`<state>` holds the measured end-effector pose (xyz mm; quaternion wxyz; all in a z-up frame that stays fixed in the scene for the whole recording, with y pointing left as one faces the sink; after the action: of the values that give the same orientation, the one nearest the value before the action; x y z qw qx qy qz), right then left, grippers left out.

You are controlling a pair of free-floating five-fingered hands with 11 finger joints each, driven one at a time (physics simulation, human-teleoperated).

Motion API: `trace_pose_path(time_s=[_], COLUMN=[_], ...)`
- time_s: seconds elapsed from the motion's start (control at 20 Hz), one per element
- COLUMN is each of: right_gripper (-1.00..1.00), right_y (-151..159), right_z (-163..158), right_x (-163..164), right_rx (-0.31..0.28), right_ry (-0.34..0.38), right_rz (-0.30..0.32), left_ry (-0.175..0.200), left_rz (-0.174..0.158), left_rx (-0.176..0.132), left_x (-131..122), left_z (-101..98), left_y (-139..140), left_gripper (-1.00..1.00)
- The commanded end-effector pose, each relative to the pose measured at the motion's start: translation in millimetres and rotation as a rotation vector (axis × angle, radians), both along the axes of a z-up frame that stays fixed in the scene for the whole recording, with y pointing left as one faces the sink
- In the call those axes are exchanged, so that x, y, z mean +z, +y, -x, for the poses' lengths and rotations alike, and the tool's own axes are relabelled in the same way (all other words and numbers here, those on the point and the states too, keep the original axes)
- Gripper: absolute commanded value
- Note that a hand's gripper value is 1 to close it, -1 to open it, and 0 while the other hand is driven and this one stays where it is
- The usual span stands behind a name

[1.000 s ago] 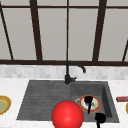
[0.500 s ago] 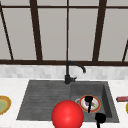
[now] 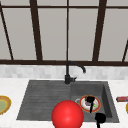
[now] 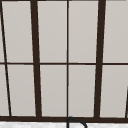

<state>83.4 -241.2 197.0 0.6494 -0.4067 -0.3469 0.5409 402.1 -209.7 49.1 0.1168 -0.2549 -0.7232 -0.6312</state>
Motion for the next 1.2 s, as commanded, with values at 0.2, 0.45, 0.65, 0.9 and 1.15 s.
trace_pose_path(time_s=[0.2,0.45,0.65,0.9,1.15], right_gripper=[0.00,0.00,0.00,0.00,0.00], right_y=[0,0,0,0,0], right_z=[0,0,0,0,0], right_x=[0,0,0,0,0], right_rx=[0.000,0.000,0.000,0.000,0.000], right_ry=[0.000,0.000,0.000,0.000,0.000], right_rz=[0.000,0.000,0.000,0.000,0.000], left_ry=[0.002,0.003,0.013,0.008,0.009], left_rz=[-0.033,-0.061,-0.060,-0.044,-0.056], left_rx=[-0.103,-0.121,-0.100,-0.035,-0.059], left_x=[-15,-28,-37,-37,-47], left_z=[-14.1,-12.6,-15.5,-54.4,-72.4], left_y=[5,4,5,1,-13], left_gripper=[-1.00,-1.00,-1.00,-1.00,-1.00])
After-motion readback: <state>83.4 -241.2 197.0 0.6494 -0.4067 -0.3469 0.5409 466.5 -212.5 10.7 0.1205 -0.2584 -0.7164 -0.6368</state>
